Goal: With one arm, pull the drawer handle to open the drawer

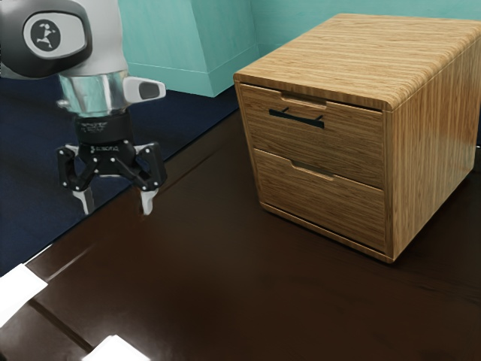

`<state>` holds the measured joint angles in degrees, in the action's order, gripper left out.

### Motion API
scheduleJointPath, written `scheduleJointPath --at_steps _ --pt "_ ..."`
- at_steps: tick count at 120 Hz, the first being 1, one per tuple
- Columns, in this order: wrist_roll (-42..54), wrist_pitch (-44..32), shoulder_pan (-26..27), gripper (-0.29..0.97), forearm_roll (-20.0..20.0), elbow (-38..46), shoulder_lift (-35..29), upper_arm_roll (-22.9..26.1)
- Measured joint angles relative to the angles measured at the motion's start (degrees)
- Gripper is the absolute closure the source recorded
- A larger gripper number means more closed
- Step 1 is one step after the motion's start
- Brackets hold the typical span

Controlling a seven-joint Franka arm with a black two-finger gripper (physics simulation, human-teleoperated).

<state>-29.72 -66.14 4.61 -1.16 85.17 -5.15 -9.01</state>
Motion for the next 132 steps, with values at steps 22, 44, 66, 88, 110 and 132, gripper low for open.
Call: scheduleJointPath --at_steps 22,44,66,88,110,132 --pt "-8.3 -6.8 -0.7 0.0 -0.9 0.1 0.0 -0.6" --pt "-15.1 -6.4 -0.5 0.0 -0.5 -13.5 -3.8 1.3" --pt "-20.4 -6.1 0.0 0.0 -0.8 -14.3 -4.3 3.9" --pt "-23.9 -11.5 -0.3 0.01 -2.6 -4.6 -5.3 8.0" --pt "-27.0 -40.3 -2.9 0.01 -6.2 17.4 -10.9 10.9" --pt "-29.9 -60.6 -6.0 0.03 -8.8 17.2 -1.2 6.2"
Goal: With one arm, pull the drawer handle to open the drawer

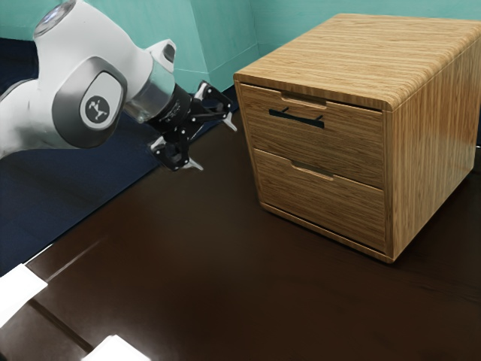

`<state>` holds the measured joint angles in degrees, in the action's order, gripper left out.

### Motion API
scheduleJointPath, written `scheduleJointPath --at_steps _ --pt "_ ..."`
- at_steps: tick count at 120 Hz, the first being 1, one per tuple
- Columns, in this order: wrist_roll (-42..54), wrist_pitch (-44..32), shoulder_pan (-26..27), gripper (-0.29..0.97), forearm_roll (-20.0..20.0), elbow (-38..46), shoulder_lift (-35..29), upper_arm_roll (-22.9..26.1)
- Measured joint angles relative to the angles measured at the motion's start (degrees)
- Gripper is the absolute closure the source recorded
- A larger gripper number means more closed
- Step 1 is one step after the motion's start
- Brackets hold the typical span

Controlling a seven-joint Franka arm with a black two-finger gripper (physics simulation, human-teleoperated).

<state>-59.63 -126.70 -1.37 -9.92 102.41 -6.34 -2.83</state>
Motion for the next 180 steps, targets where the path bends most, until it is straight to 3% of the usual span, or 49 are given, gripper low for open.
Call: scheduleJointPath --at_steps 15,25,38,57,81,99,151,180 --pt "-1.4 -9.8 0.0 0.09 -2.8 0.1 2.4 -0.2" --pt "-2.2 -13.8 -0.1 0.12 -5.1 3.0 -2.3 1.3" --pt "-3.6 -17.0 0.8 0.14 -11.3 6.2 -5.1 6.4" --pt "-4.9 -19.8 0.9 0.2 -15.5 3.1 1.2 8.0" --pt "-5.5 -24.0 0.1 0.25 -15.2 0.0 6.2 8.3" --pt "-5.9 -25.0 -0.3 0.17 -15.2 -0.2 6.4 8.3" --pt "-6.5 -25.6 0.0 0.59 -13.6 -2.6 9.8 8.8" --pt "-6.6 -25.7 0.0 0.7 -13.3 -3.6 10.2 9.3"
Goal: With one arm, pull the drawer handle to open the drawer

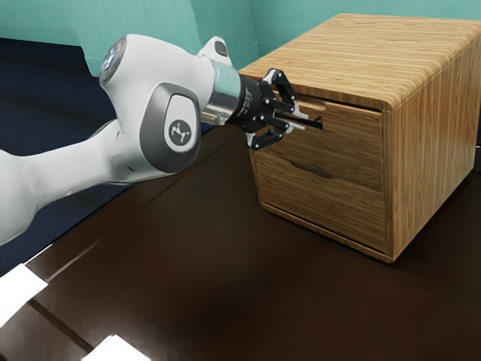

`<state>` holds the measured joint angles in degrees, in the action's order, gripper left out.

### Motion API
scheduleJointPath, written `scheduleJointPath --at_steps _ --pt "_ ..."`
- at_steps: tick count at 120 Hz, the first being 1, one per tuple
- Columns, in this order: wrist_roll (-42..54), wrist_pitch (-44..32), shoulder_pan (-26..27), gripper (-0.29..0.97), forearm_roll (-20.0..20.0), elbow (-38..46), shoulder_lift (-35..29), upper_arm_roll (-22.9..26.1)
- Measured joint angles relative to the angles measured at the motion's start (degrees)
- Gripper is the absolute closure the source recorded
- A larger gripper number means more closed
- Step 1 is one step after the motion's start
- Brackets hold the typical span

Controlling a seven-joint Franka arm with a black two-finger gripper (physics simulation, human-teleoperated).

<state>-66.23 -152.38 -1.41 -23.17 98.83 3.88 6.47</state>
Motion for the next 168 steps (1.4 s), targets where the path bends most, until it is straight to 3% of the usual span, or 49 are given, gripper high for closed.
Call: scheduleJointPath --at_steps 82,131,168 --pt "0.0 1.2 1.7 0.72 0.5 0.6 -0.3 -2.4" --pt "1.1 2.8 -1.0 0.67 0.3 0.7 -0.8 -2.5" --pt "1.7 4.1 -3.4 0.66 -0.3 4.1 -4.6 -0.6"
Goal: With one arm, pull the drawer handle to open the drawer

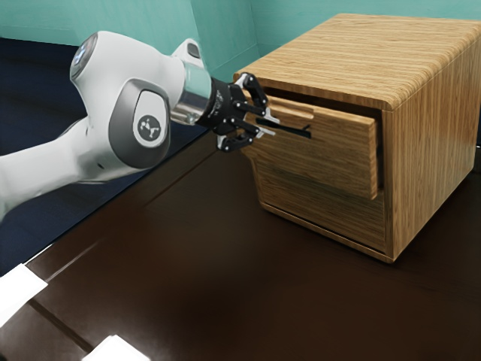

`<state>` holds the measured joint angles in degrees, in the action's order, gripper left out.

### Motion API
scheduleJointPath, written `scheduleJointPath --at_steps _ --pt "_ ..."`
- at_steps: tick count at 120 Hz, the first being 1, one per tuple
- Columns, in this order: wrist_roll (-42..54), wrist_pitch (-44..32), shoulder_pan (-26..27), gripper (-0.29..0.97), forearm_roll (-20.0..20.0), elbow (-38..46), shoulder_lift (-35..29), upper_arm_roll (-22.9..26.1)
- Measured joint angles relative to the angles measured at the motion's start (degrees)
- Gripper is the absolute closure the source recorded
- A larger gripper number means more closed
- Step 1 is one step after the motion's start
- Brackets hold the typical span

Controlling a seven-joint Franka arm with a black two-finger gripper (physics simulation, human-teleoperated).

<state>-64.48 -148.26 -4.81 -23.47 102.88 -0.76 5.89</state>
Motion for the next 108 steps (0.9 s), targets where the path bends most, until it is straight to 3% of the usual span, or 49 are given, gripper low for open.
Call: scheduleJointPath --at_steps 108 --pt "0.5 1.0 0.1 0.62 -0.5 13.6 -12.0 2.3"
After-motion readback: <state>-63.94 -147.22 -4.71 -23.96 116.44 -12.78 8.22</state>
